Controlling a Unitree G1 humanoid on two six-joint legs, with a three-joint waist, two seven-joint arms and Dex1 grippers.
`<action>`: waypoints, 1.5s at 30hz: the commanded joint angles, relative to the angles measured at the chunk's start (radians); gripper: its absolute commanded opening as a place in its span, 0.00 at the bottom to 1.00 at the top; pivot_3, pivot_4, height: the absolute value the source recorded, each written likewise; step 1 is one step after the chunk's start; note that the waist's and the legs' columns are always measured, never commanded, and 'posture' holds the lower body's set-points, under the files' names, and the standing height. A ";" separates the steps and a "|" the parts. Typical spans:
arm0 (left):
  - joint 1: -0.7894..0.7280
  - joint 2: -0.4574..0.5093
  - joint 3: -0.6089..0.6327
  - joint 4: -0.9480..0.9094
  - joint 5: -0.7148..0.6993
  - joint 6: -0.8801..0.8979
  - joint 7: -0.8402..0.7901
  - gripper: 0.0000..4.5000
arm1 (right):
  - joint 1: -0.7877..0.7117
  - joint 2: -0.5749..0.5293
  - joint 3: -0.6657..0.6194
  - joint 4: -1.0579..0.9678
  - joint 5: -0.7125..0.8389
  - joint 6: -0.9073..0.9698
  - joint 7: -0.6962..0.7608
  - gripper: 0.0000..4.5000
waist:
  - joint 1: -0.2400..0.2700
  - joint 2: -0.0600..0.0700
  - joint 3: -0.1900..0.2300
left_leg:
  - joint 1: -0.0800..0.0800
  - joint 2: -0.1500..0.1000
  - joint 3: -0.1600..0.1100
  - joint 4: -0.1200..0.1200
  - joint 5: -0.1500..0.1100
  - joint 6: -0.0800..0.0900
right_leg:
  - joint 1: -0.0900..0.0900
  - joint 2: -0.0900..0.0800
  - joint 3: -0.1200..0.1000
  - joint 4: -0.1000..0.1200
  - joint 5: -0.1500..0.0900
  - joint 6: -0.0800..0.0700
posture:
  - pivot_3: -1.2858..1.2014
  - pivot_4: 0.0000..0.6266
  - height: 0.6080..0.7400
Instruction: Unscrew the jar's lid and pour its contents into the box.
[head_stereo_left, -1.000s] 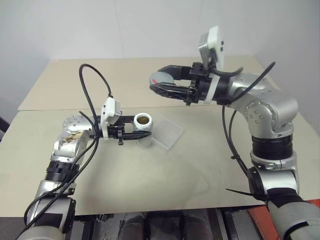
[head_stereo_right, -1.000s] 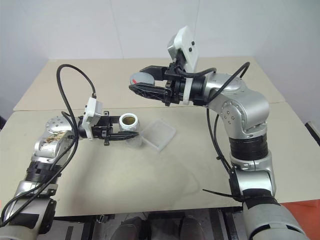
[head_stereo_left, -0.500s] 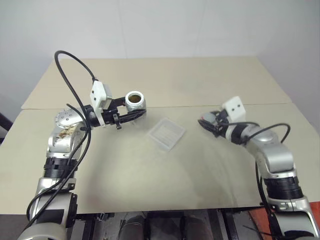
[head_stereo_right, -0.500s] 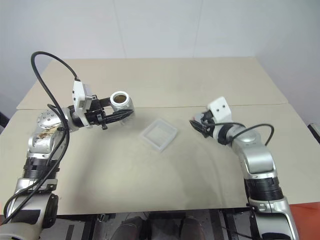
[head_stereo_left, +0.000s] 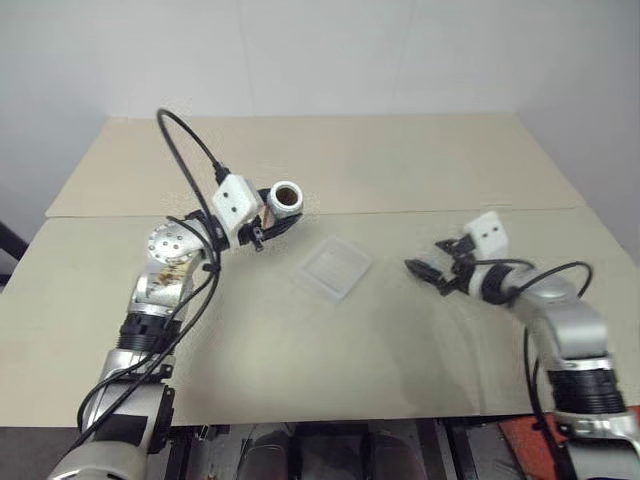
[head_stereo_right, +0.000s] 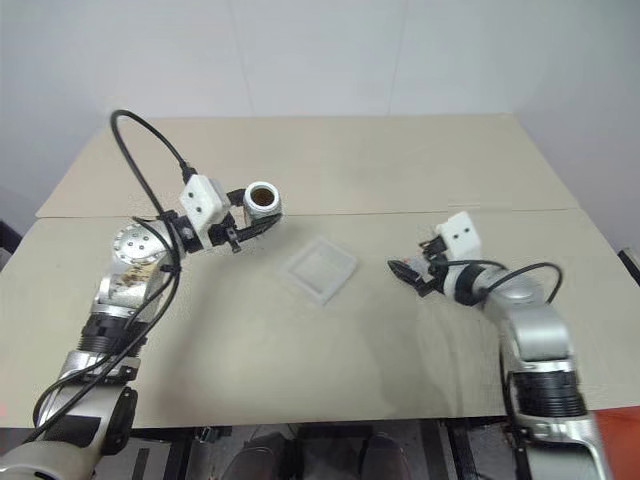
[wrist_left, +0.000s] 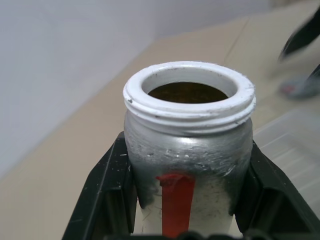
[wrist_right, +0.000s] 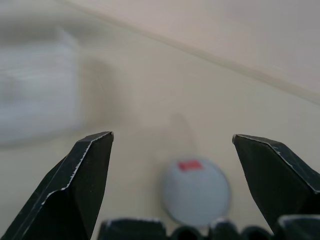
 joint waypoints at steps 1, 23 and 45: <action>-0.101 0.012 -0.053 0.109 0.220 -0.289 0.222 0.46 | -0.001 -0.059 -0.035 -0.075 0.107 0.029 0.129 0.99 | 0.005 0.000 0.000 | 0.000 0.000 0.000 0.000 0.000 0.000 | 0.000 0.000 0.000 0.000 0.000 0.000 | 0.52 0.24 1.00; -0.534 0.089 -0.894 0.530 1.611 -0.311 1.784 0.46 | -0.034 -0.055 -0.088 -0.212 0.262 0.062 0.104 0.99 | 0.019 -0.001 0.000 | -0.005 -0.001 0.001 0.000 -0.001 0.002 | -0.005 -0.001 -0.001 0.000 0.001 0.001 | 0.52 0.24 1.00; -0.398 0.040 -0.510 0.635 0.850 -0.538 1.208 0.46 | -0.038 -0.051 -0.071 -0.219 0.289 0.051 0.095 0.99 | 0.009 0.000 0.000 | -0.005 0.000 0.002 0.002 -0.001 0.002 | -0.004 -0.001 -0.001 0.001 0.001 0.001 | 0.52 0.24 1.00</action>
